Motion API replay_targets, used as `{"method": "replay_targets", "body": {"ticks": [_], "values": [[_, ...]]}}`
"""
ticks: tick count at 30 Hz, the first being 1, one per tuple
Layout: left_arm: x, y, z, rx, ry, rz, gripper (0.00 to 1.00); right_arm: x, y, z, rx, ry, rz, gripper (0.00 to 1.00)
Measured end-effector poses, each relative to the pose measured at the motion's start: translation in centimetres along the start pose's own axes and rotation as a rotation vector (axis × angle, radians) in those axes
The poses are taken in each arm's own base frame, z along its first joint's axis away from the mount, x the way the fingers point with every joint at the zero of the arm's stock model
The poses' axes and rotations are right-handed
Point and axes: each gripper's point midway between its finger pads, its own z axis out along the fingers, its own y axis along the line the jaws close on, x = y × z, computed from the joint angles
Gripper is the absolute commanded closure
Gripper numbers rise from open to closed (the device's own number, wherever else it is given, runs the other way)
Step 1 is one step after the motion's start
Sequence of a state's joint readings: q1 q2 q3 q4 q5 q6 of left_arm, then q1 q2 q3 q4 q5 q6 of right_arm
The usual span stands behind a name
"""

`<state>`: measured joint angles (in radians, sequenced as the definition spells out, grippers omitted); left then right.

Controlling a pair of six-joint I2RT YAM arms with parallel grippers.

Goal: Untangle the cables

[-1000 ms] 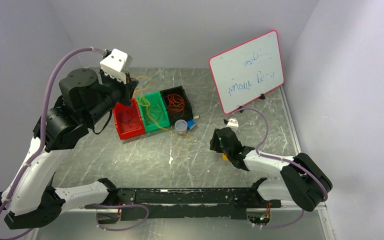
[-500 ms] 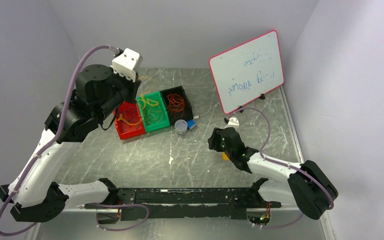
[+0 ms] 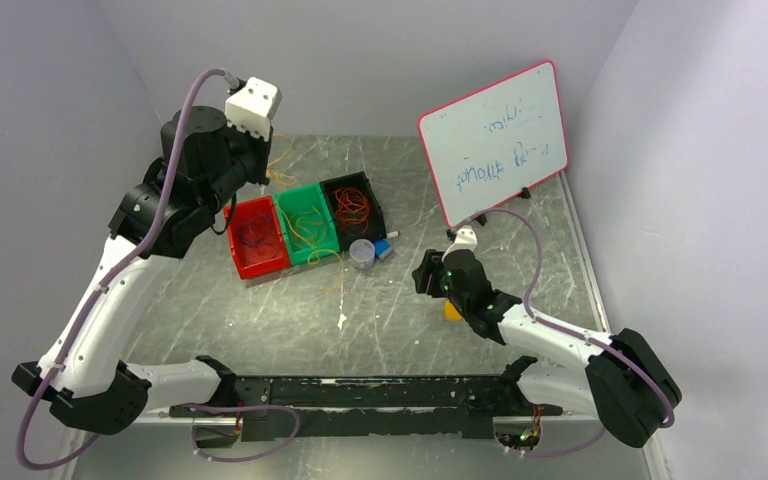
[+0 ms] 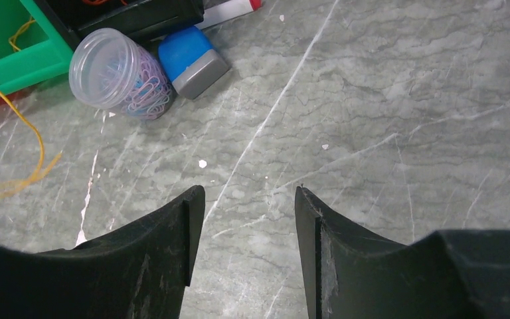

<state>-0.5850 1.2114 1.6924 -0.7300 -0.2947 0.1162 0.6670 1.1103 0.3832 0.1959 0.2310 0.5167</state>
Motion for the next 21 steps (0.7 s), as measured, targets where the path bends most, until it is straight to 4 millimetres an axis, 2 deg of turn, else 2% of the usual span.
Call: {"method": "replay_targets", "body": {"ticks": [5,14,21], "values": [[1.1,1.1,1.6,-0.012,0.012,-0.006,0.93,0.2,-0.1,0.0,0.001,0.008,-0.003,0.44],[5.7,1.4,5.8,-0.007,0.105,0.002,0.93,0.4,0.0,0.0,-0.004,0.017,-0.007,0.43],[7.7,1.6,7.9,-0.012,0.152,-0.006,0.93,0.5,0.1,0.0,-0.009,0.021,-0.008,0.43]]}}
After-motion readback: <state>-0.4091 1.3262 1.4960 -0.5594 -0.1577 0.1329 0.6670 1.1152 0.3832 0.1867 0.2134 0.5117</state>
